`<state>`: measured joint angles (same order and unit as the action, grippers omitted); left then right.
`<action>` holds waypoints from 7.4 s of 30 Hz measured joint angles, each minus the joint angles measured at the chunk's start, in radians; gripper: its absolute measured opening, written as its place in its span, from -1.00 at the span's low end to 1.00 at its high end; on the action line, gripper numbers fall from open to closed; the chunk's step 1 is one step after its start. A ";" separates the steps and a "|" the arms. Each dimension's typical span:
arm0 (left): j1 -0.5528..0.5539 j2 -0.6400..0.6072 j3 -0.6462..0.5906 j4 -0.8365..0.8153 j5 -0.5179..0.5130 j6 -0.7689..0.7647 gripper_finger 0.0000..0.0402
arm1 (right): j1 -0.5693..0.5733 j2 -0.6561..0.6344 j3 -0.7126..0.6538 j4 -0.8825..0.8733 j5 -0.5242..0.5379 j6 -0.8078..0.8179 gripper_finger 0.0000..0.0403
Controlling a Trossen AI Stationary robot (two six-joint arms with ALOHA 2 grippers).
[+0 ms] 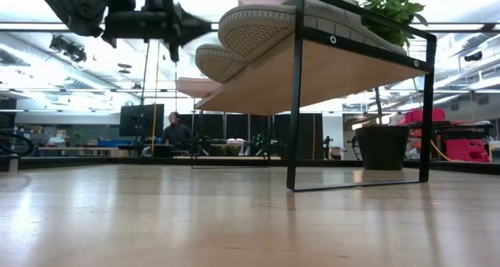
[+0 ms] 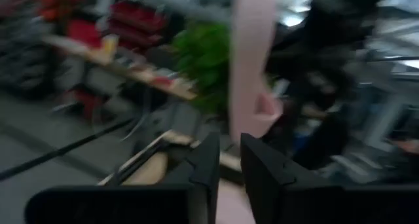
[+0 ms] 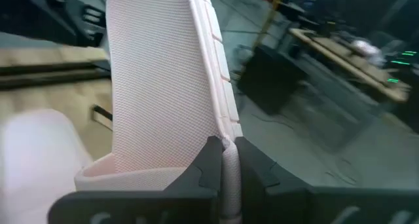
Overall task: Pick and place slides into the shelf
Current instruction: Put the pink slipper on the shelf
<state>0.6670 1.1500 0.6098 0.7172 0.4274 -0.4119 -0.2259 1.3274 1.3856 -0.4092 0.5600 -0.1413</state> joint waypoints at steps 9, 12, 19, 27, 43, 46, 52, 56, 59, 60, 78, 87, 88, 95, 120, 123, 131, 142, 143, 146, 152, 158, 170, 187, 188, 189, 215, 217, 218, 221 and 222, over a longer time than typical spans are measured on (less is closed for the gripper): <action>-0.046 0.000 0.000 0.071 0.065 -0.002 -0.11 | -0.016 0.045 0.003 -0.001 -0.153 -0.010 -0.88; -0.061 0.000 0.000 0.072 0.064 -0.024 0.11 | -0.007 0.066 0.003 0.001 -0.159 -0.010 -0.88; -0.100 0.008 0.000 0.074 0.047 -0.049 0.43 | -0.005 0.096 0.002 0.040 -0.201 -0.010 -0.88; -0.106 0.009 0.000 0.073 -0.023 -0.058 0.45 | 0.007 0.100 0.001 0.043 -0.252 0.010 -0.88; -0.122 0.014 0.000 0.080 -0.115 -0.167 0.41 | 0.020 0.136 0.001 0.091 -0.310 0.036 -0.88; -0.122 0.016 0.000 0.075 -0.114 -0.226 0.26 | 0.024 0.139 0.001 0.079 -0.318 0.037 -0.88; -0.122 0.016 0.000 0.082 -0.116 -0.233 -0.41 | 0.024 0.140 0.001 0.067 -0.344 0.037 -0.88; -0.121 0.017 -0.001 0.095 -0.120 -0.202 -0.66 | 0.025 0.139 0.002 0.071 -0.351 0.037 -0.82; -0.121 0.017 -0.002 0.116 -0.129 -0.198 -0.66 | 0.025 0.136 0.002 0.086 -0.359 0.037 -0.61; -0.121 0.017 -0.002 0.121 -0.137 -0.201 -0.66 | 0.026 0.132 0.003 0.092 -0.362 0.037 -0.54; 0.003 0.014 0.000 0.155 -0.156 -0.341 -0.66 | 0.026 0.002 0.002 0.017 -0.469 0.059 0.06; -0.020 0.014 0.000 0.153 -0.294 -0.374 -0.66 | 0.026 -0.092 0.002 -0.070 -0.433 0.143 -0.08; -0.037 0.014 0.000 0.152 -0.317 -0.341 -0.66 | 0.026 -0.095 0.002 -0.071 -0.431 0.151 -0.10; -0.168 0.029 0.000 0.151 -0.685 -0.269 -0.66 | 0.026 -0.103 0.002 -0.073 -0.430 0.195 -0.21; -0.305 0.029 -0.258 0.351 -0.998 -0.267 -0.66 | 0.026 -0.102 0.001 -0.072 -0.446 0.244 -0.30; -0.325 0.029 -0.258 0.350 -1.003 -0.280 -0.66 | 0.026 -0.102 0.001 -0.072 -0.446 0.244 -0.30; -0.367 0.060 -0.258 0.339 -1.119 -0.374 -0.66 | 0.026 -0.102 0.001 -0.072 -0.446 0.252 -0.30; -0.435 0.267 -0.183 0.463 -1.154 -0.495 -0.66 | 0.026 -0.102 0.001 -0.069 -0.446 0.254 -0.30; -0.440 0.278 -0.173 0.469 -1.154 -0.501 -0.66 | 0.027 -0.102 0.001 -0.069 -0.446 0.255 -0.30; -0.454 0.298 -0.148 0.472 -1.155 -0.521 -0.66 | 0.026 -0.102 0.001 -0.068 -0.446 0.254 -0.30; -0.463 0.297 -0.142 0.460 -1.146 -0.525 -0.66 | 0.026 -0.102 0.001 -0.067 -0.446 0.254 -0.33; -0.463 0.296 -0.142 0.441 -1.133 -0.565 -0.67 | 0.026 -0.102 0.001 -0.067 -0.446 0.253 -0.33; -0.456 0.217 -0.142 0.380 -1.121 -0.427 -0.67 | 0.026 -0.102 0.001 -0.068 -0.445 0.243 -0.33; -0.463 -0.002 -0.142 -0.009 -1.108 -0.575 -0.67 | 0.027 -0.102 0.001 -0.069 -0.445 0.227 -0.33; -0.463 -0.002 -0.142 -0.009 -1.108 -0.604 -0.67 | 0.026 -0.102 0.001 -0.069 -0.445 0.227 -0.33; -0.463 -0.001 -0.142 -0.009 -1.108 -0.638 -0.67 | 0.026 -0.101 0.001 -0.069 -0.445 0.227 -0.33; -0.522 0.002 -0.143 -0.170 -1.113 -1.095 -0.67 | 0.026 -0.098 0.001 -0.067 -0.445 0.228 -0.33; -0.521 0.002 -0.143 -0.169 -1.121 -1.095 -0.67 | 0.026 -0.096 0.001 -0.067 -0.445 0.229 -0.33; -0.521 0.002 -0.143 -0.166 -1.130 -1.095 -0.67 | 0.026 -0.094 0.001 -0.068 -0.445 0.229 -0.33; -0.521 0.002 -0.143 -0.146 -1.145 -1.085 -0.67 | 0.027 -0.088 0.001 -0.067 -0.445 0.234 -0.33; -0.521 0.002 -0.143 -0.139 -1.149 -1.084 -0.67 | 0.026 -0.085 0.001 -0.067 -0.445 0.238 -0.33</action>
<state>0.1456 1.1522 0.4667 0.5780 -0.7219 -1.4961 -0.1997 1.2420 1.3865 -0.4763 0.1154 0.0967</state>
